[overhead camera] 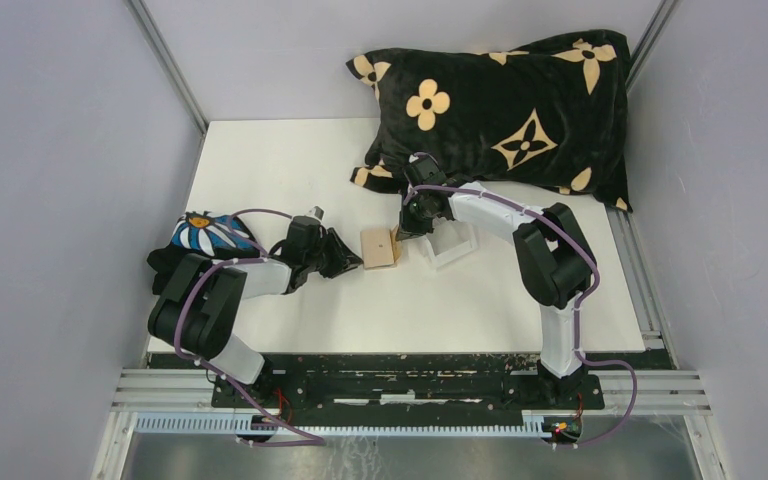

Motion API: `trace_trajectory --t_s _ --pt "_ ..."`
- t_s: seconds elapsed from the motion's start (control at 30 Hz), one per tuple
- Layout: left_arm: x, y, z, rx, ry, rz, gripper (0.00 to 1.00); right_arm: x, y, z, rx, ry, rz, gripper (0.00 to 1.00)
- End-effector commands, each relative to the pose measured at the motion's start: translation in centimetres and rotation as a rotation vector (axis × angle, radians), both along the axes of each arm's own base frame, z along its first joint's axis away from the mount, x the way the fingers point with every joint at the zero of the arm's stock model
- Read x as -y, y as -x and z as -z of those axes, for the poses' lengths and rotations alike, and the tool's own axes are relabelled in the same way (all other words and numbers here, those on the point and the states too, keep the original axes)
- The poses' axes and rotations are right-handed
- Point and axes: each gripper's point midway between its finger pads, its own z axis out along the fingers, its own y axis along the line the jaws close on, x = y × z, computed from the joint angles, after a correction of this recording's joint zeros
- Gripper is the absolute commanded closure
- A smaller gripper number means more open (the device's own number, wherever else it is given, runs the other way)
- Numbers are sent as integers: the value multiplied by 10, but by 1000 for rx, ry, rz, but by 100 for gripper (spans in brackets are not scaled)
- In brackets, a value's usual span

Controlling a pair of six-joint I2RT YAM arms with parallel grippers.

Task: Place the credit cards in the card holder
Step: Open the card holder at the center of the board.

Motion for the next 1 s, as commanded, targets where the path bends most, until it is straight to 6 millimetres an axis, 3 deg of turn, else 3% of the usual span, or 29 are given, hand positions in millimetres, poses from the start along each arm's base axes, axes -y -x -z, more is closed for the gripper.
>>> trace_trajectory --t_s 0.0,0.57,0.97 --pt "6 -10 -8 40 5 9 68 -7 -7 -5 27 -39 -8 99" --pt "6 -8 -4 29 -7 26 68 -14 -11 -15 35 -67 5 99" --pt "7 -5 -3 24 -6 37 68 -18 -8 -13 19 -87 15 99"
